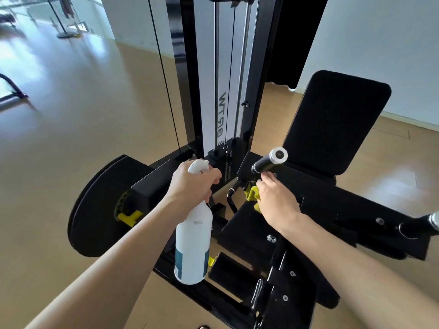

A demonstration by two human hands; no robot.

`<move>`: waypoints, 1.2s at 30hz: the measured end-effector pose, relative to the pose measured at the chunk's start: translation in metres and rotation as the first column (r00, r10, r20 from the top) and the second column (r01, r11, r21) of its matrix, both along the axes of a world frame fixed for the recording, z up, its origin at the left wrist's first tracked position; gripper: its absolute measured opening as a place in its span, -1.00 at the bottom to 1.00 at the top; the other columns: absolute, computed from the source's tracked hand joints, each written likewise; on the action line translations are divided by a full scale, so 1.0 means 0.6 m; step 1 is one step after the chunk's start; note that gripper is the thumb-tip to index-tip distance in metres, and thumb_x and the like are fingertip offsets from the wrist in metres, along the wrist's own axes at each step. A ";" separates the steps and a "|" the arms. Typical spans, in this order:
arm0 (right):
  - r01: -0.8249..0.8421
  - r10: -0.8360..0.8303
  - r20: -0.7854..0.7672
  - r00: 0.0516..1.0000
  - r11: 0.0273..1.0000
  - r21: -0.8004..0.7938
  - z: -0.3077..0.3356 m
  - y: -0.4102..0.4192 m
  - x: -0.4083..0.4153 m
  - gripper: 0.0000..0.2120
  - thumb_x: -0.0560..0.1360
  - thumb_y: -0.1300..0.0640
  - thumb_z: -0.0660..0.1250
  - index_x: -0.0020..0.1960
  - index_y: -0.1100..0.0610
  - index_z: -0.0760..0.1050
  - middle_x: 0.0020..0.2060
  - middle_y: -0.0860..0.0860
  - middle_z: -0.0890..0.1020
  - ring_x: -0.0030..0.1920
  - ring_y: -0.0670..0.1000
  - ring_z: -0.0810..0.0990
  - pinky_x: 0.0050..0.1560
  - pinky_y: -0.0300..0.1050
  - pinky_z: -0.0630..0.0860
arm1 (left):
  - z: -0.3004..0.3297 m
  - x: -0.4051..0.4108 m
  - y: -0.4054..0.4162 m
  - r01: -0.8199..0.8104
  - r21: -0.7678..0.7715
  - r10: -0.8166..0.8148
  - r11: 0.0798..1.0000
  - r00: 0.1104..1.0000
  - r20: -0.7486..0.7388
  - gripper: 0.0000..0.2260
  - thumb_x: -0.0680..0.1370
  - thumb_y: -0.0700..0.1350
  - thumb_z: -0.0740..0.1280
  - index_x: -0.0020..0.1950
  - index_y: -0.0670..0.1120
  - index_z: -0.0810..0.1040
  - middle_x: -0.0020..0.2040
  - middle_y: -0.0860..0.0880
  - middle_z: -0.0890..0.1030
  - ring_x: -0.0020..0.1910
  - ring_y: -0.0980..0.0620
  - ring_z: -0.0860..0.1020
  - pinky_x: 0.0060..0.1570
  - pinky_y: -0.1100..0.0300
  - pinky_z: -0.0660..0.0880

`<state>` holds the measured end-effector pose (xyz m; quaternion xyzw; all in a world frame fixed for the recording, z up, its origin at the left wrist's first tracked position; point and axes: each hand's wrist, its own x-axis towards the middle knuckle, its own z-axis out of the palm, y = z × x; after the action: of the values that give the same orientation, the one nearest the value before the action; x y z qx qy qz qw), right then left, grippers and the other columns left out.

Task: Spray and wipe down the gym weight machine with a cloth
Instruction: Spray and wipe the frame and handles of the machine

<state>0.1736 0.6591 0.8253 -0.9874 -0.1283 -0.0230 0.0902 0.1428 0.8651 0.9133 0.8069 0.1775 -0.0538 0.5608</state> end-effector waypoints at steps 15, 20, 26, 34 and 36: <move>0.082 -0.079 -0.050 0.996 0.994 0.070 0.034 0.062 -0.029 -0.82 0.62 0.13 0.23 0.14 0.15 0.55 0.12 0.05 0.61 0.21 0.09 0.54 0.19 -0.09 0.44 | 0.033 0.048 0.114 -0.211 -0.277 0.232 0.938 0.972 0.047 -0.84 0.54 -0.12 0.50 0.01 -0.02 0.53 -0.12 -0.07 0.71 -0.58 0.09 0.42 -0.44 0.18 0.51; 0.353 -0.256 -0.264 0.930 0.821 0.448 0.067 0.082 -0.013 -0.74 0.64 0.00 0.20 0.14 0.12 0.58 -0.04 0.03 0.62 0.01 0.09 0.59 0.09 -0.04 0.54 | 0.054 0.052 0.146 -0.238 -0.200 0.261 0.951 0.960 0.101 -0.49 0.45 -0.06 0.53 0.36 -0.11 0.51 -0.17 -0.01 0.73 -0.58 0.03 0.41 -0.51 0.21 0.45; 0.534 -0.276 -0.458 0.845 0.481 0.695 0.078 0.051 -0.034 -0.79 0.61 0.07 0.24 0.11 0.14 0.59 -0.06 0.01 0.60 0.01 0.06 0.57 -0.02 -0.12 0.47 | 0.049 -0.001 0.087 -0.181 -0.109 0.188 0.977 0.980 0.058 -0.59 0.52 -0.10 0.50 0.32 -0.11 0.51 -0.09 -0.09 0.73 -0.59 0.05 0.39 -0.51 0.19 0.46; 0.634 -0.057 -0.634 0.771 -0.029 0.773 0.102 -0.056 -0.109 -0.83 0.57 0.17 0.30 0.05 0.20 0.64 -0.05 0.16 0.69 -0.09 0.10 0.67 -0.10 -0.03 0.63 | 0.056 -0.109 -0.063 -0.083 -0.199 0.072 0.976 0.995 -0.063 -0.54 0.46 -0.08 0.54 0.32 -0.14 0.53 -0.13 -0.10 0.75 -0.55 0.05 0.41 -0.37 0.13 0.52; 0.639 -0.034 -0.642 0.766 -0.070 0.766 0.108 -0.084 -0.130 -0.78 0.56 0.14 0.30 0.11 0.20 0.64 -0.03 0.16 0.70 -0.06 0.12 0.69 -0.15 -0.05 0.62 | 0.065 -0.143 -0.106 -0.014 -0.172 -0.006 0.985 0.993 -0.114 -0.63 0.46 -0.08 0.53 0.20 -0.15 0.58 -0.11 -0.18 0.72 -0.54 0.04 0.40 -0.34 0.11 0.52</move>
<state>0.0954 0.6088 0.8903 -0.6137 0.2106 0.0927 0.7552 0.0572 0.8012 0.9523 0.7504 0.2056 -0.1137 0.6178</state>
